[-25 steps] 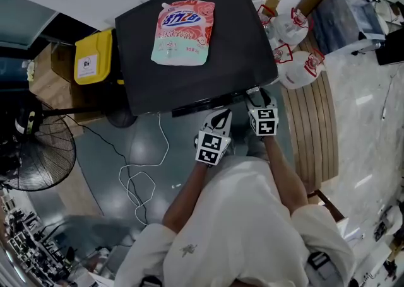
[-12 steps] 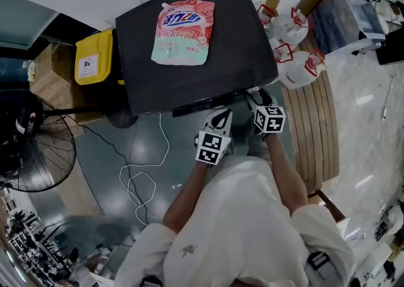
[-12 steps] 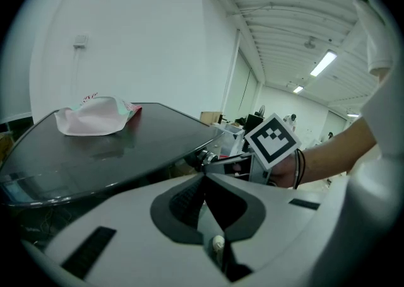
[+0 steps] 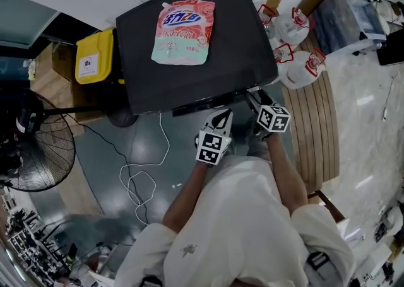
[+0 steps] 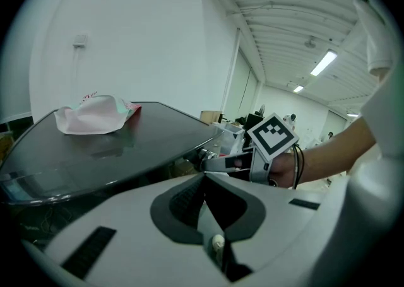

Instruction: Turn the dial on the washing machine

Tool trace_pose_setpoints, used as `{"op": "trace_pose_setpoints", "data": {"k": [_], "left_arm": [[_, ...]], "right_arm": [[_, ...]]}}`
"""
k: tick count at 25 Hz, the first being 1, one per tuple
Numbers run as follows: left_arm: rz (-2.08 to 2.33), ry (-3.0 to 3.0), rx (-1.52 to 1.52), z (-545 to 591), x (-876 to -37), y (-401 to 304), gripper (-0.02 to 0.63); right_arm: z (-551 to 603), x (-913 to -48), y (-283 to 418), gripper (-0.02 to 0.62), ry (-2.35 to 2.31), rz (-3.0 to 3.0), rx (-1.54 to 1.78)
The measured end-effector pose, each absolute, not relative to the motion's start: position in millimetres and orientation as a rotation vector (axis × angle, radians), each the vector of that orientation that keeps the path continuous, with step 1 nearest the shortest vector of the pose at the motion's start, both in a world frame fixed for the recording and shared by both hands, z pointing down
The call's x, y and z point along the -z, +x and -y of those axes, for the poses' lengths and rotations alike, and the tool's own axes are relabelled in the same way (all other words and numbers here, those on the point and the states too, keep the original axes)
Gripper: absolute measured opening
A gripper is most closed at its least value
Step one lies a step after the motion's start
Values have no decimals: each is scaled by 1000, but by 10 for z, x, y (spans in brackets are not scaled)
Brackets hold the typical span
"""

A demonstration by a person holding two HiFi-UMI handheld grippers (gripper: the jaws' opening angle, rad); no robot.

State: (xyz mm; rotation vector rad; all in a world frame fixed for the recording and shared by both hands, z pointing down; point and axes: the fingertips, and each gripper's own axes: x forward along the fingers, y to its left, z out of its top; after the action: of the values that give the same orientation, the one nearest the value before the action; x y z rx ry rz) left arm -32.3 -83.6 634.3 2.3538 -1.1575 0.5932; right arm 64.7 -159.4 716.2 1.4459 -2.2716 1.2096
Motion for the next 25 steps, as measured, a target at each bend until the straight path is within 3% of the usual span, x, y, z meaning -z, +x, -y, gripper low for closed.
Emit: {"op": "trace_pose_setpoints", "data": {"k": [25], "left_arm": [[1158,2343,-603,831,-6369,-288,13]], "right_arm": [[1605,-7146,614,278,1452,2321,-1645]]}}
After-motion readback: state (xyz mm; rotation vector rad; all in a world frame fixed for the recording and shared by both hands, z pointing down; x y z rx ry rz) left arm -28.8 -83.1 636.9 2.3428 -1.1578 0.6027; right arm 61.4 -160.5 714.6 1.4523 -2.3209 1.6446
